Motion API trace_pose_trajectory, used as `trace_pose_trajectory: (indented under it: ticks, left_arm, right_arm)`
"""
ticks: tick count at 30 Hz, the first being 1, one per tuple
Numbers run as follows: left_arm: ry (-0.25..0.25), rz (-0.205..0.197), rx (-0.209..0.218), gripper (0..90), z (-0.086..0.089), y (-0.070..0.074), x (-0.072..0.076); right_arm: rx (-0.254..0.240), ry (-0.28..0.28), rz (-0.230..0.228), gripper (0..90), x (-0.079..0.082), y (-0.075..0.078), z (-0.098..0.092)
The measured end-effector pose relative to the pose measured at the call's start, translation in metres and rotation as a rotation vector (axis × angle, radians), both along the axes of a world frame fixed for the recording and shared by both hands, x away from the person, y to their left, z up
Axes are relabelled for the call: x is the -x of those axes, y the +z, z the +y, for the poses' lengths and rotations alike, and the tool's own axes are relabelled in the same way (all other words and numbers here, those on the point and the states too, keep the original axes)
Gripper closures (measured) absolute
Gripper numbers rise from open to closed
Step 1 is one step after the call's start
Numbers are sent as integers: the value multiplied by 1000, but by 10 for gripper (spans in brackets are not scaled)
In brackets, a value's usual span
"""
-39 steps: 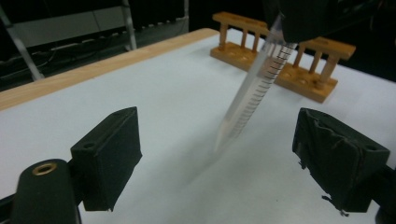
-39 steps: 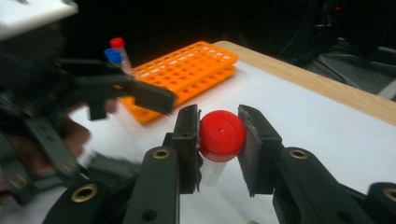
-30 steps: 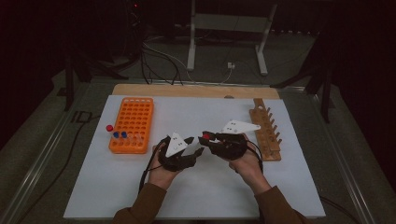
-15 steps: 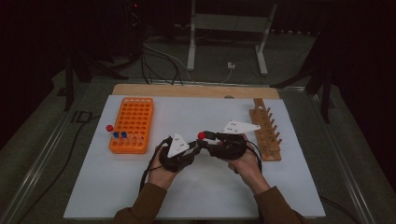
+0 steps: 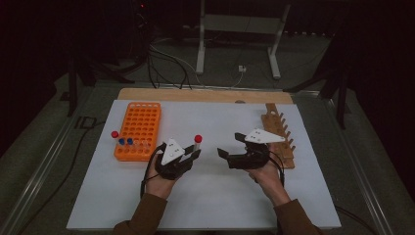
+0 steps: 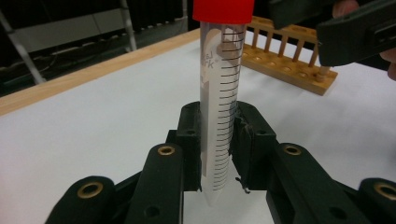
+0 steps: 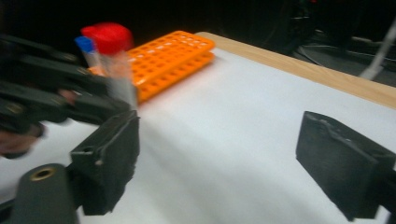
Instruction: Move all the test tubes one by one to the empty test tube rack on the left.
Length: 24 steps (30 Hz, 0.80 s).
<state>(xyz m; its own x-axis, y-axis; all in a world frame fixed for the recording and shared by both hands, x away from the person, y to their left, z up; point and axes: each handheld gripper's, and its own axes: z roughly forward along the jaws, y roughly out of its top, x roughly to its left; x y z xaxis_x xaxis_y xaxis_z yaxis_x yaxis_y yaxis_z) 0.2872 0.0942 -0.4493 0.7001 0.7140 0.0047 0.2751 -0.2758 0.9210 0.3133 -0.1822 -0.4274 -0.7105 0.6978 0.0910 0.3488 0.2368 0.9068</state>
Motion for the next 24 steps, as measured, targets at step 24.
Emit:
trace_pose_trajectory:
  ticks: [24]
  left_arm:
    - [179, -64, 71, 744, 85, 14, 26]
  right_arm:
    - [34, -221, -113, 3, 18, -10, -80]
